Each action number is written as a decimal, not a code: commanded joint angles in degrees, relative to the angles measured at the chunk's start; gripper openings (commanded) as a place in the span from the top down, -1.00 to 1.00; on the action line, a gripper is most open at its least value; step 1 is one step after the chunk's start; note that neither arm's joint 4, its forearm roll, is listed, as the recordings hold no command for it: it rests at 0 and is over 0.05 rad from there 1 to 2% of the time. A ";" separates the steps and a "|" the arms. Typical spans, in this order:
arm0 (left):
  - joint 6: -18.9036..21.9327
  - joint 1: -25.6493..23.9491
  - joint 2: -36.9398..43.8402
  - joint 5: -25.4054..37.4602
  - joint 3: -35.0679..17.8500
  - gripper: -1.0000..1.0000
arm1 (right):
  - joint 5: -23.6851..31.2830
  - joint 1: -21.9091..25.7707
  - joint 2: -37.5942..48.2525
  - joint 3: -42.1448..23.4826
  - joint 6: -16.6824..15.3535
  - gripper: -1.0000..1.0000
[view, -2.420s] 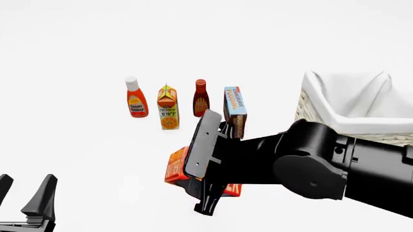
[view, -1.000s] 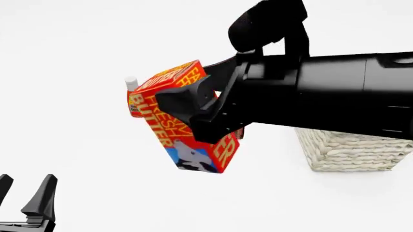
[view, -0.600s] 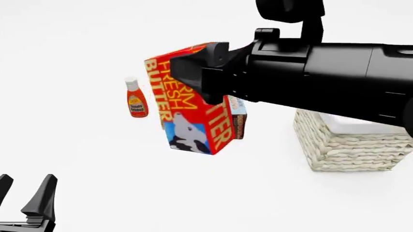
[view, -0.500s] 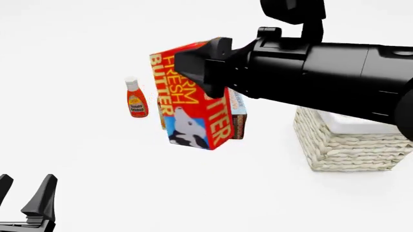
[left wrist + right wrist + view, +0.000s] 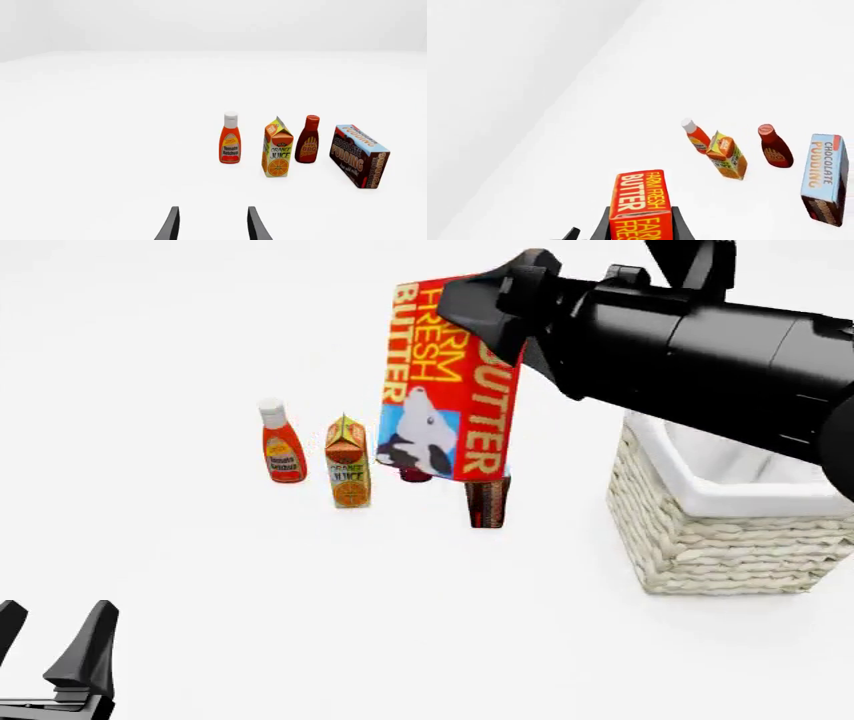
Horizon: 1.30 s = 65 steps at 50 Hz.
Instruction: Pick the butter and place it in the basket.
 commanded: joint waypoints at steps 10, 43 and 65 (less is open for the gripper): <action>0.00 0.00 0.00 0.00 0.00 -1.00 | 3.95 -10.42 -4.90 -1.94 7.91 1.00; 0.00 0.00 0.00 0.00 0.00 -1.00 | 12.31 -24.70 -8.54 -1.96 16.09 1.00; 0.00 0.00 0.00 0.00 0.00 -1.00 | 22.58 -30.40 -5.83 -8.68 15.86 1.00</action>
